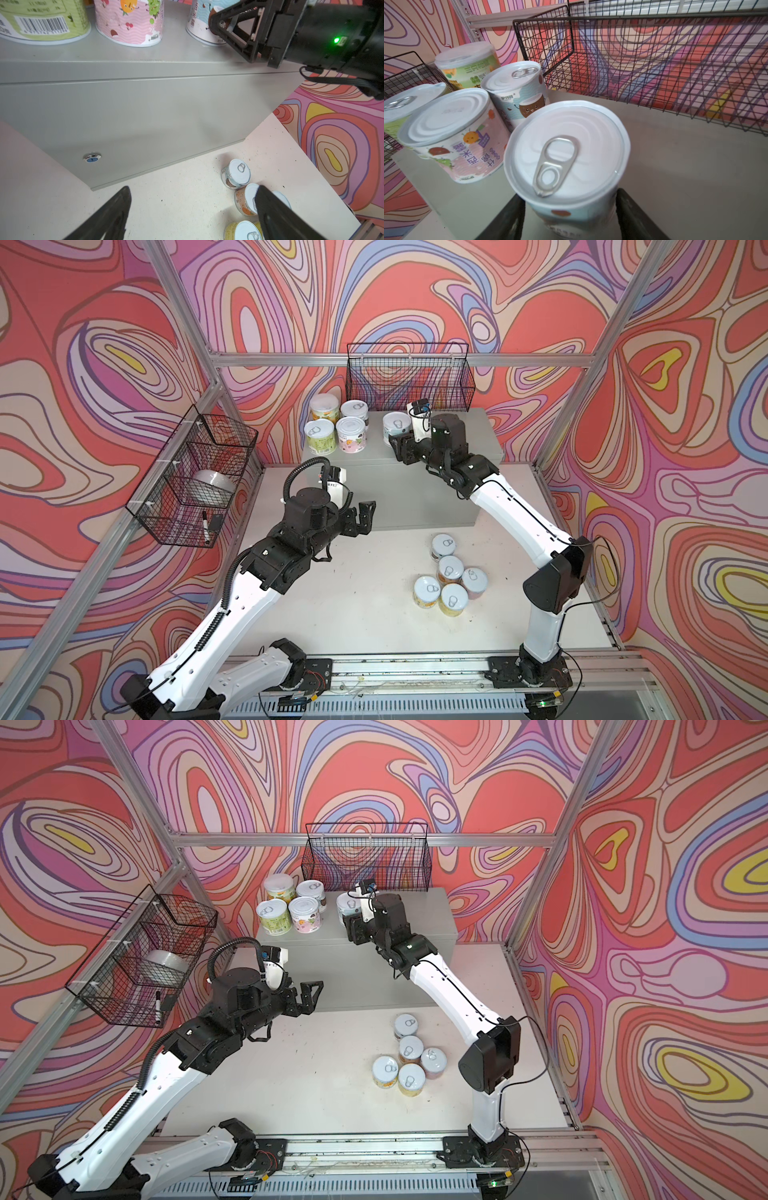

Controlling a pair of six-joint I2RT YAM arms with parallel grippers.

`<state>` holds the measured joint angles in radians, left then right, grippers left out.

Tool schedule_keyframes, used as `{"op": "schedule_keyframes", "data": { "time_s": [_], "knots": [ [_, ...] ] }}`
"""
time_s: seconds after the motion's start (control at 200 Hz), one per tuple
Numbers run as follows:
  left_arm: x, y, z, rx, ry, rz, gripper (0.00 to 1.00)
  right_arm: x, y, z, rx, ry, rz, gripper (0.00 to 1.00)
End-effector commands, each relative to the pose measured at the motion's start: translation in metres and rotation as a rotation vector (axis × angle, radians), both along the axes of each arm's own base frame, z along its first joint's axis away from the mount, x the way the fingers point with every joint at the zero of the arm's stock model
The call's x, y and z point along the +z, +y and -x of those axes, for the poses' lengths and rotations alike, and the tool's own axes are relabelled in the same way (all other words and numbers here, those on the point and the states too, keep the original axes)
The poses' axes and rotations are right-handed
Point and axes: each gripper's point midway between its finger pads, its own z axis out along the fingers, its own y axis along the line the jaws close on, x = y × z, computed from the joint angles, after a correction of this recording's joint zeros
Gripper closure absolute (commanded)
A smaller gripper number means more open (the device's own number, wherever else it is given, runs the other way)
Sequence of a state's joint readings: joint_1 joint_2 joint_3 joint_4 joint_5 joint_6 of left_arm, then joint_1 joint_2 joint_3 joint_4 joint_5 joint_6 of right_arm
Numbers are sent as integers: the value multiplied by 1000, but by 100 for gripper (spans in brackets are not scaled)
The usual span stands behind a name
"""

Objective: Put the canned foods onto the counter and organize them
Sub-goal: 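Slide the teal can beside the pink can with the right gripper while the left withdraws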

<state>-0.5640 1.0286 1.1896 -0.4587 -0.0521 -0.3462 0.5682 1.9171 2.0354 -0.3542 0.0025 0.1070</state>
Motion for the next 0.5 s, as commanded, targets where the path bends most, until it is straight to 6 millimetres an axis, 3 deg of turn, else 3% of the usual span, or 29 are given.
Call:
{"op": "schedule_keyframes", "data": {
  "time_s": [0.0,0.315,0.491],
  "knots": [
    [-4,-4,-1,-5,5,18,5,2,0,-10,3,-17,3,29],
    [-15,-5,-8,2,20,-21,6,11,12,-29,53,-59,-29,29],
    [-22,-6,-10,1,26,-32,2,6,20,-41,59,-46,-44,30]
  ]
}}
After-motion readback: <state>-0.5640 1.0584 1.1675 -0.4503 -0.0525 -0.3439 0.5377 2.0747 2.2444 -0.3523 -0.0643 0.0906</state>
